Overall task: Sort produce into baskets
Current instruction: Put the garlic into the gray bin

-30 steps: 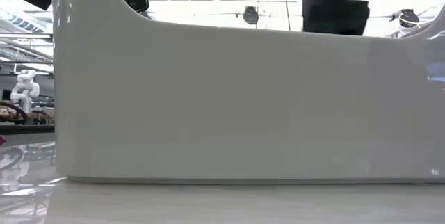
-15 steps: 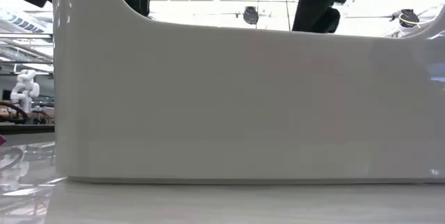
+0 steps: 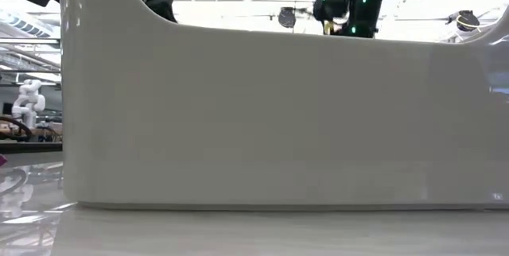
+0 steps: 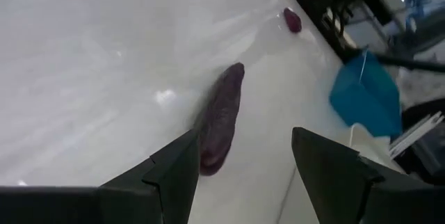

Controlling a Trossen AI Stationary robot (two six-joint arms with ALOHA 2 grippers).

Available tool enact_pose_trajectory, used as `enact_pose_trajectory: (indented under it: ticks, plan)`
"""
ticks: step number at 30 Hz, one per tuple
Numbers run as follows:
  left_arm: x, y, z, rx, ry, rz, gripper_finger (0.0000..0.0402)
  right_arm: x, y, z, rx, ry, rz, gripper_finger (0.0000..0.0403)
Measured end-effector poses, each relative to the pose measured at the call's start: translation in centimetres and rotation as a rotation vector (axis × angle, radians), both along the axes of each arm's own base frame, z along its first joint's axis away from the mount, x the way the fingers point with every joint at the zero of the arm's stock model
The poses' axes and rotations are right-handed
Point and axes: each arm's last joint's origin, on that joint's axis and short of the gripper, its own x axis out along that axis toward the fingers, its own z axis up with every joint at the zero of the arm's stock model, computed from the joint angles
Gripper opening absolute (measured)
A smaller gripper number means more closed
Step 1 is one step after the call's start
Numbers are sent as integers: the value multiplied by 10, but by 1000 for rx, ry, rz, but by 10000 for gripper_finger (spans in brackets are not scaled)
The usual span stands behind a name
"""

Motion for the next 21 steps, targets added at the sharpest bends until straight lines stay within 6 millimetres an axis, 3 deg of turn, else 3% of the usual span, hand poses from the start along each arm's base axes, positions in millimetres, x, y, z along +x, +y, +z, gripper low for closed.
enact_pose_trajectory:
  ticks: [5, 10, 21]
  plan:
    - [0, 0, 0, -92, -17, 60, 232, -14, -37, -18, 20, 35, -103, 305]
    - [0, 0, 0, -143, -30, 89, 232, -18, -57, -44, 138, 13, -125, 309]
    - [1, 0, 2, -137, -51, 104, 232, -20, -54, -85, 216, 91, -117, 309]
